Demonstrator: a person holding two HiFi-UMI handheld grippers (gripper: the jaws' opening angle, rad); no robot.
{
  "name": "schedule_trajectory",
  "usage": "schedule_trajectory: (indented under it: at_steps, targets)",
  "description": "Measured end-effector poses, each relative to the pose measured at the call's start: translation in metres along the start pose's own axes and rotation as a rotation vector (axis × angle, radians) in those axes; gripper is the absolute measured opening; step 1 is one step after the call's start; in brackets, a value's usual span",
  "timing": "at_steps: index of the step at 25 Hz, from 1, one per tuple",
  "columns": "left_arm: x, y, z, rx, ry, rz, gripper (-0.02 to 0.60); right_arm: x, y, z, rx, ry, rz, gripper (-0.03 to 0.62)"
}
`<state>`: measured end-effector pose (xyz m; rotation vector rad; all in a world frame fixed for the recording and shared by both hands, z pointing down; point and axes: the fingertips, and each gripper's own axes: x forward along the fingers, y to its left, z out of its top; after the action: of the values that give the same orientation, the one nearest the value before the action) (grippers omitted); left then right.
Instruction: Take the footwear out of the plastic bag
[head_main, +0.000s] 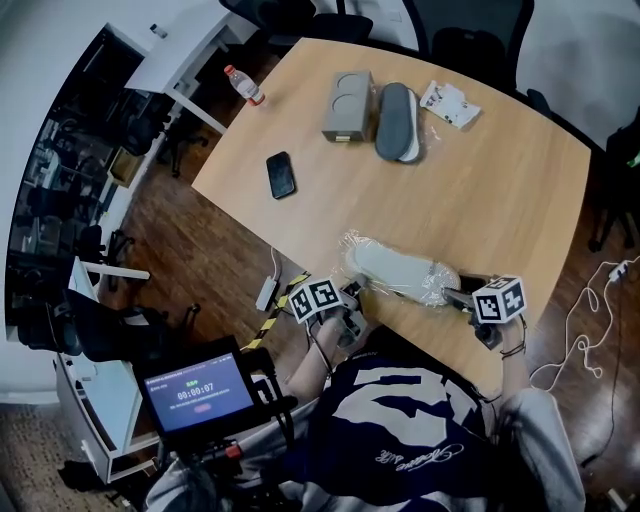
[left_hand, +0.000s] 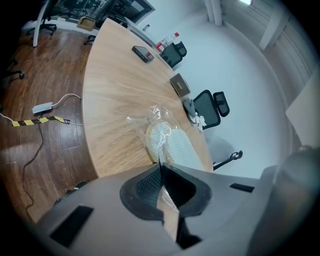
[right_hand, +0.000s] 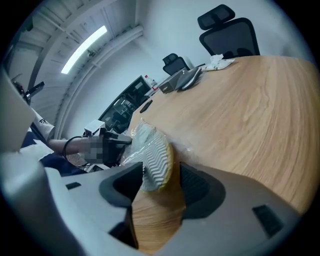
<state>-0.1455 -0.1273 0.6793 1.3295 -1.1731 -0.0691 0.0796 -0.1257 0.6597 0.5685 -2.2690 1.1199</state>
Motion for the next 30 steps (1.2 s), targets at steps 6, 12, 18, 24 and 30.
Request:
schedule_trajectory:
  at_steps: [6,12,18,24,30]
  targets:
    - [-0.001,0.001,0.001,-0.005,-0.007,0.011,0.005,0.016,0.007,0.007,0.051,0.069,0.065,0.212]
    - [-0.001,0.002,0.004,-0.017,-0.017,0.018,0.005,0.011,0.016,0.007,0.098,0.006,0.130,0.149]
    - [0.001,-0.004,0.016,-0.050,-0.095,-0.032,0.005,0.000,0.028,0.011,0.192,-0.111,0.151,0.103]
    - [0.002,-0.019,0.031,0.002,-0.129,-0.078,0.005,-0.029,0.042,0.023,0.256,-0.208,0.216,0.080]
    - [0.011,-0.031,0.030,0.070,-0.107,-0.079,0.005,-0.050,0.054,0.033,0.331,-0.275,0.225,0.074]
